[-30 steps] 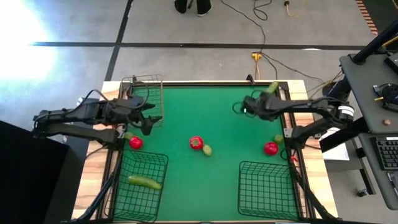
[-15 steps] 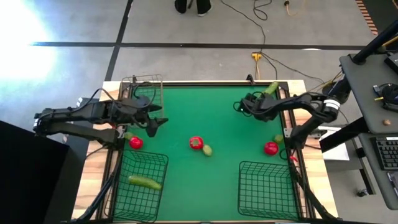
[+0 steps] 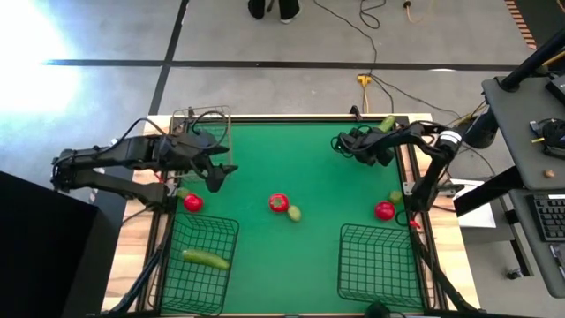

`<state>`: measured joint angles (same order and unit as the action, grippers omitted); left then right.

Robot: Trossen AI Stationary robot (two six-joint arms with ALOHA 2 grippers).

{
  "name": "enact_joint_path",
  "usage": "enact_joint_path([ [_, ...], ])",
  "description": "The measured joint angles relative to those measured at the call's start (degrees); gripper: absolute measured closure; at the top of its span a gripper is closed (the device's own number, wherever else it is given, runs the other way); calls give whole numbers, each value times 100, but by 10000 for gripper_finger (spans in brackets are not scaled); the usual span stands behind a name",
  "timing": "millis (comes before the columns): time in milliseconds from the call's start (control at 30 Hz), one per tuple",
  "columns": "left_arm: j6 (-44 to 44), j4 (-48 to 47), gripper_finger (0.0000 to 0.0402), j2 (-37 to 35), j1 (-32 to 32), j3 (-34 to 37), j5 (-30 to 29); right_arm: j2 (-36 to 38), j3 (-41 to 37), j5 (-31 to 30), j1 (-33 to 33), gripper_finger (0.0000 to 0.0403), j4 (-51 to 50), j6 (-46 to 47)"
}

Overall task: Sort produce into baskets
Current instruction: Put the cucumber into the bottom left wire basket

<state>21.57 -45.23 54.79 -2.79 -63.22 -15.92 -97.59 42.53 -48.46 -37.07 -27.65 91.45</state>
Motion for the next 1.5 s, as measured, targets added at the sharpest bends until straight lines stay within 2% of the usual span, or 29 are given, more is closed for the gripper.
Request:
enact_joint_path([
  [167,-112,-476,87,203,-2,-383,-19,-153,11,-20,-53,105,-17,95],
  [333,-184,-751,87,309,-4,-577,-108,-170,8,-62,-67,167,19,-76],
  [533,-149,-757,87,192,-4,-481,-96,-103,8,7,-22,251,41,-449],
  [700,201,-757,87,-16,7,-169,295,241,-11,214,204,295,-184,-714],
  [900,509,-583,87,-281,164,190,521,800,3,423,821,293,-229,-1219],
  [1067,15,-379,87,-233,430,228,327,1037,304,877,1705,297,-145,-2220],
  [1167,-441,-141,87,-132,544,284,295,1011,570,1499,2138,297,-58,-3325],
  [1333,-1364,852,87,69,808,391,297,710,995,2755,2452,293,-24,-4875],
  [1433,-1921,1513,86,242,929,456,299,536,1312,3224,2566,293,-1,-5580],
  [1500,-2136,1814,86,379,966,483,316,395,1540,3331,2673,293,-17,-6156],
])
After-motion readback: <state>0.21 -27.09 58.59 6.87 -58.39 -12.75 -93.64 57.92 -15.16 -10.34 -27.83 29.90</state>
